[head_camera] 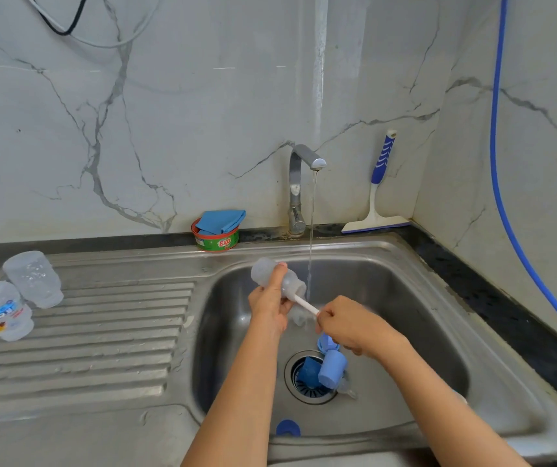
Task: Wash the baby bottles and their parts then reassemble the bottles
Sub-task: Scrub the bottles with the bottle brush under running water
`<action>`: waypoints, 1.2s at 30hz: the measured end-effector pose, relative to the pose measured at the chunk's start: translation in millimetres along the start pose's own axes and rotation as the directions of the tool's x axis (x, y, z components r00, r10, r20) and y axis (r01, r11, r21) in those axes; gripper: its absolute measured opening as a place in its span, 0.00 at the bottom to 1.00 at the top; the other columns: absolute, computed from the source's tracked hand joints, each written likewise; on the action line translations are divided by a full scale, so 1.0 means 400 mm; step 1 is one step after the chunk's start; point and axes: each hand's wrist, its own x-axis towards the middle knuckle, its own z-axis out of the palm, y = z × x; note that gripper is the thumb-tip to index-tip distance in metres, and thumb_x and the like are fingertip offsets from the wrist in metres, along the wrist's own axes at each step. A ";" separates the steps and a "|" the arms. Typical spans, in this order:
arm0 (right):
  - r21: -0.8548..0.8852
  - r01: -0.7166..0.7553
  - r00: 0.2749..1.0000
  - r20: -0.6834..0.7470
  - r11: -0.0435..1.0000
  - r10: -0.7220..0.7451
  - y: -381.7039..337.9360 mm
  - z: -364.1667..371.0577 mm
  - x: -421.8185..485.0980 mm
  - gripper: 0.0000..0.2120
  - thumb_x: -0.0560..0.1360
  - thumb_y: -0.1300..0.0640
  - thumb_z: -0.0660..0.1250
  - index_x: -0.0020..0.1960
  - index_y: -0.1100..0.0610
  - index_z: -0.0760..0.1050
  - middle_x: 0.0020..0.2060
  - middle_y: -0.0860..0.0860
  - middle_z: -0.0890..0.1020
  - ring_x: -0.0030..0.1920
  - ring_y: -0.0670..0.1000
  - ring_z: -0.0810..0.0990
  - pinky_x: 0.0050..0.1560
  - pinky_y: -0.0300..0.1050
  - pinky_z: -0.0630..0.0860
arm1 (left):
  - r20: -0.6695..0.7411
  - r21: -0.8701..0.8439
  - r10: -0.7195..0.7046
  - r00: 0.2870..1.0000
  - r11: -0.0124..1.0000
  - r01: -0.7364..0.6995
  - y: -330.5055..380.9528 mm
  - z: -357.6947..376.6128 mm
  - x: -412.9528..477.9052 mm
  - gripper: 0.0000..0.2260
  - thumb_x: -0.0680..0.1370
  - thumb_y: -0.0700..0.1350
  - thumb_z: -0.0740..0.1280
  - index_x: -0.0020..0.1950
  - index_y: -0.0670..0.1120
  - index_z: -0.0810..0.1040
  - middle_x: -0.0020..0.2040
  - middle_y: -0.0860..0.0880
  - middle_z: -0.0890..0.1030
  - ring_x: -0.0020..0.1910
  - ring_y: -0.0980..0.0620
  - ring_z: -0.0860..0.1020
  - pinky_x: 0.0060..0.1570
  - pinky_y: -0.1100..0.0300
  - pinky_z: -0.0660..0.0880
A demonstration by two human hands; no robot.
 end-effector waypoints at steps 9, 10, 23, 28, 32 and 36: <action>0.720 -0.453 0.871 0.484 0.526 0.088 0.013 -0.020 0.021 0.12 0.80 0.57 0.56 0.38 0.57 0.68 0.21 0.45 0.60 0.17 0.42 0.56 0.15 0.31 0.54 | 0.091 -0.178 -0.064 0.994 0.981 0.079 0.022 0.007 -0.009 0.18 0.75 0.45 0.72 0.59 0.39 0.70 0.51 0.38 0.77 0.47 0.44 0.80 0.48 0.47 0.80; 0.736 -0.498 0.849 0.522 0.459 0.084 0.015 -0.021 0.026 0.14 0.81 0.56 0.55 0.37 0.56 0.68 0.21 0.45 0.60 0.17 0.42 0.56 0.15 0.31 0.54 | 0.094 -0.200 -0.042 0.995 0.978 0.060 0.023 0.012 -0.013 0.18 0.75 0.45 0.71 0.60 0.40 0.70 0.53 0.38 0.77 0.47 0.45 0.80 0.47 0.48 0.80; 0.514 -0.337 0.911 0.389 0.789 0.135 -0.030 0.042 -0.017 0.13 0.79 0.57 0.51 0.35 0.54 0.63 0.24 0.47 0.60 0.20 0.43 0.55 0.17 0.33 0.53 | 0.124 -0.036 -0.063 0.990 0.997 0.068 0.028 0.005 0.003 0.21 0.76 0.47 0.71 0.64 0.40 0.71 0.54 0.38 0.78 0.48 0.45 0.79 0.47 0.52 0.79; 0.745 -0.417 0.889 0.453 0.521 0.063 -0.017 0.016 0.003 0.18 0.80 0.56 0.54 0.31 0.54 0.63 0.20 0.45 0.60 0.16 0.41 0.55 0.14 0.30 0.53 | 0.158 -0.011 -0.170 0.973 0.985 0.174 0.027 0.009 -0.005 0.14 0.76 0.48 0.70 0.52 0.39 0.72 0.48 0.37 0.77 0.44 0.44 0.79 0.46 0.52 0.80; 0.769 -0.471 0.876 0.465 0.433 0.126 -0.007 0.024 0.023 0.19 0.81 0.54 0.54 0.31 0.55 0.64 0.19 0.45 0.61 0.15 0.41 0.57 0.13 0.30 0.54 | 0.152 -0.030 -0.127 0.980 0.991 0.133 0.012 0.026 -0.014 0.15 0.78 0.48 0.68 0.58 0.40 0.71 0.48 0.38 0.77 0.44 0.45 0.78 0.44 0.52 0.79; 0.591 -0.459 0.869 0.452 0.663 0.199 -0.011 0.044 0.013 0.17 0.80 0.55 0.52 0.33 0.54 0.64 0.20 0.46 0.61 0.17 0.43 0.56 0.15 0.32 0.55 | 0.136 0.085 0.039 0.990 0.995 -0.051 0.002 0.012 0.004 0.17 0.78 0.45 0.68 0.65 0.48 0.70 0.52 0.44 0.78 0.46 0.47 0.78 0.48 0.49 0.77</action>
